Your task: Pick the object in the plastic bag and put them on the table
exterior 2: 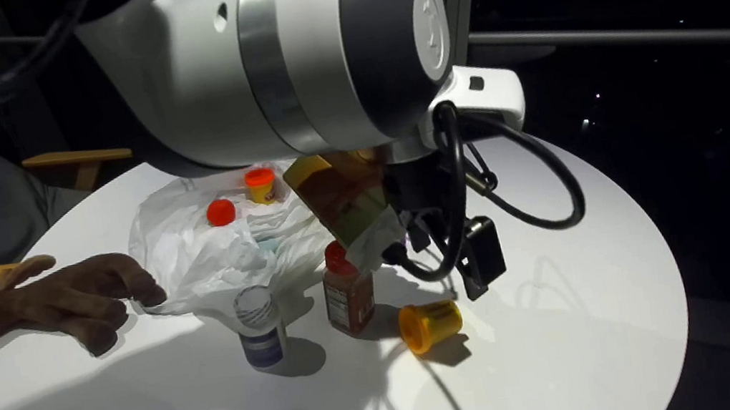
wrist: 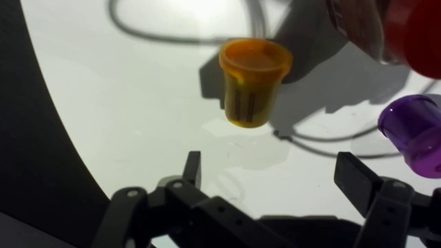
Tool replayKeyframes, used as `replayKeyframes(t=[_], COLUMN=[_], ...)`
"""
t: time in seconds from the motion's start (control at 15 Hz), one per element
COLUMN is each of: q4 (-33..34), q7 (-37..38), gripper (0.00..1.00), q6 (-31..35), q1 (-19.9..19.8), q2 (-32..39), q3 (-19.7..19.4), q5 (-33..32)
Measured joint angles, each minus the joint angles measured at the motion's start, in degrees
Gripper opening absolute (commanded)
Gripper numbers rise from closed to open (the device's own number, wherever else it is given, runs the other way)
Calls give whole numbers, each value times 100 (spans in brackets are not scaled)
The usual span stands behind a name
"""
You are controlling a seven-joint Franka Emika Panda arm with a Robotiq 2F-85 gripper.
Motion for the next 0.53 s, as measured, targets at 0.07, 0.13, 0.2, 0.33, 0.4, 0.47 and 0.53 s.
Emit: replayKeyframes(t=[0.07,0.13,0.2,0.33,0.4,0.47,0.53], q4=[-29,-80,-160,-385,-494,-586,-665], q7=[-4,8,40,296,444,584,671], gripper=[100,100,100,100,100,100,100], q6=[44,62,61,36,21,-18,-114], q1=[160,402,698,1184,1397,1600,1805], q2=[-122,-298,-515,-992,-1215,-1418,-1604], q3=[-114,-278,-463,-637,-657,-652,-603], q5=[2,-15,-88,-459,-690,-912,-1075])
